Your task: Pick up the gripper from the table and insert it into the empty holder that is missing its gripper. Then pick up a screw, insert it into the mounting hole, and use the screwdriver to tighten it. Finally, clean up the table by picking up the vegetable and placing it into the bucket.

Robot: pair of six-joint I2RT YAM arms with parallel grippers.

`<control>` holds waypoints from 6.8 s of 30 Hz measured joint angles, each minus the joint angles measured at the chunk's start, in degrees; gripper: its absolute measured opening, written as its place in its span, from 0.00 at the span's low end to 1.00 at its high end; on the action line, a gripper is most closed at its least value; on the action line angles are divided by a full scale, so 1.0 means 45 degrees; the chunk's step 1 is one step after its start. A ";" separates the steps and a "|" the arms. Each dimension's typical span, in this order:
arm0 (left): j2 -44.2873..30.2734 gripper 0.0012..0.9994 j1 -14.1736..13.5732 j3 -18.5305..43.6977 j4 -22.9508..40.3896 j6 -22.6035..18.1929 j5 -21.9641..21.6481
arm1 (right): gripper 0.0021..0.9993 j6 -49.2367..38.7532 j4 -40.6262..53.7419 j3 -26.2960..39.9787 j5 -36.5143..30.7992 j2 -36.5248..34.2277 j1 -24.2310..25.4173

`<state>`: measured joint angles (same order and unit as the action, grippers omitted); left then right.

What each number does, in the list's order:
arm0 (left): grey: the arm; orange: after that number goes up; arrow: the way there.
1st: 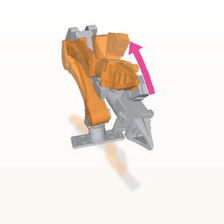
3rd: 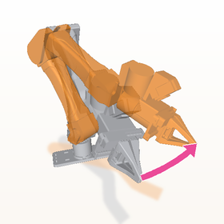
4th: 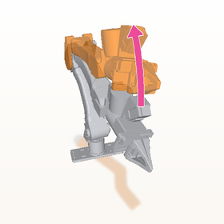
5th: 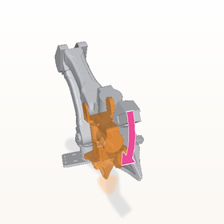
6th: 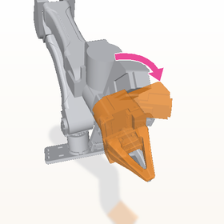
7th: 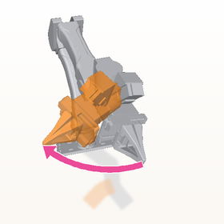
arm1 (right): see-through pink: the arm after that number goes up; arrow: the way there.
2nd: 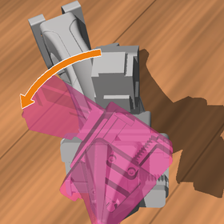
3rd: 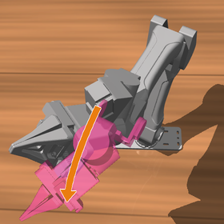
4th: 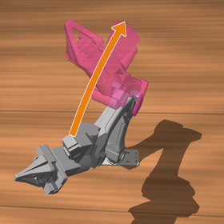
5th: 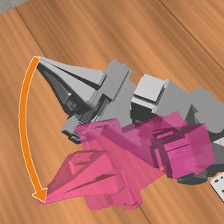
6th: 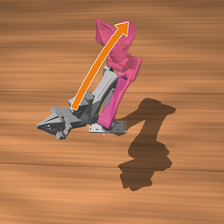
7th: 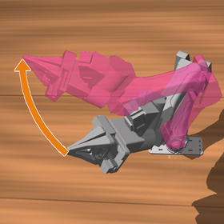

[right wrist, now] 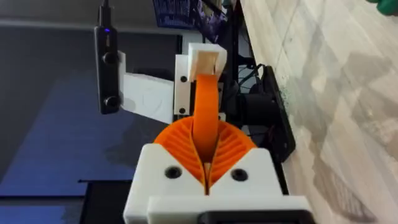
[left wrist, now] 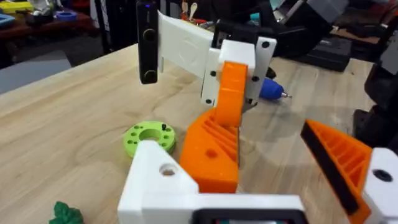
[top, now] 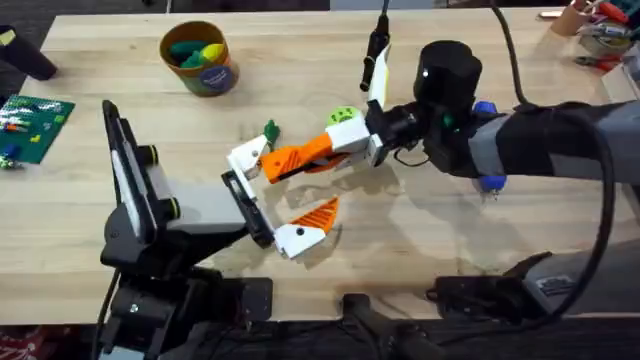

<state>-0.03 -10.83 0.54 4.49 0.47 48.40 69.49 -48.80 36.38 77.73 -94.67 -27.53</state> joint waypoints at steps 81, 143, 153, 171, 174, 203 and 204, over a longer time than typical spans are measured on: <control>0.0000 0.99 0.0058 0.0010 0.0005 -0.0185 -0.0014 | 0.02 -0.2797 -0.0754 0.0024 0.1043 -0.0466 -0.1009; 0.0000 0.99 0.0058 0.0010 0.0007 -0.0069 -0.0178 | 0.02 -0.0107 -0.0177 0.0614 -0.1356 -0.0466 -0.0584; -0.0005 0.99 0.0085 0.0010 0.0000 0.0007 -0.0427 | 0.02 -0.0119 -0.0194 0.0648 -0.1912 -0.0466 -0.0888; -0.0003 0.99 0.0169 0.0015 -0.0008 0.0085 -0.0630 | 0.02 -0.0206 -0.0832 0.2189 -0.0284 -0.2310 -0.0869; -0.0005 0.99 0.0144 0.0015 0.0000 0.0132 -0.0555 | 0.02 -0.0221 -0.0867 0.2296 -0.0096 -0.2455 -0.0869; -0.0003 0.99 0.0141 0.0015 -0.0029 -0.0005 -0.0619 | 0.02 0.0070 -0.0592 0.3673 0.1144 -0.3388 -0.0771; 0.0000 0.99 0.0141 0.0015 -0.0029 -0.0005 -0.0613 | 0.02 0.0089 -0.0557 0.3701 0.1168 -0.3400 -0.0767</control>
<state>-0.03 -10.20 0.60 4.36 0.45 45.64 69.89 -51.30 53.04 82.99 -109.97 -30.98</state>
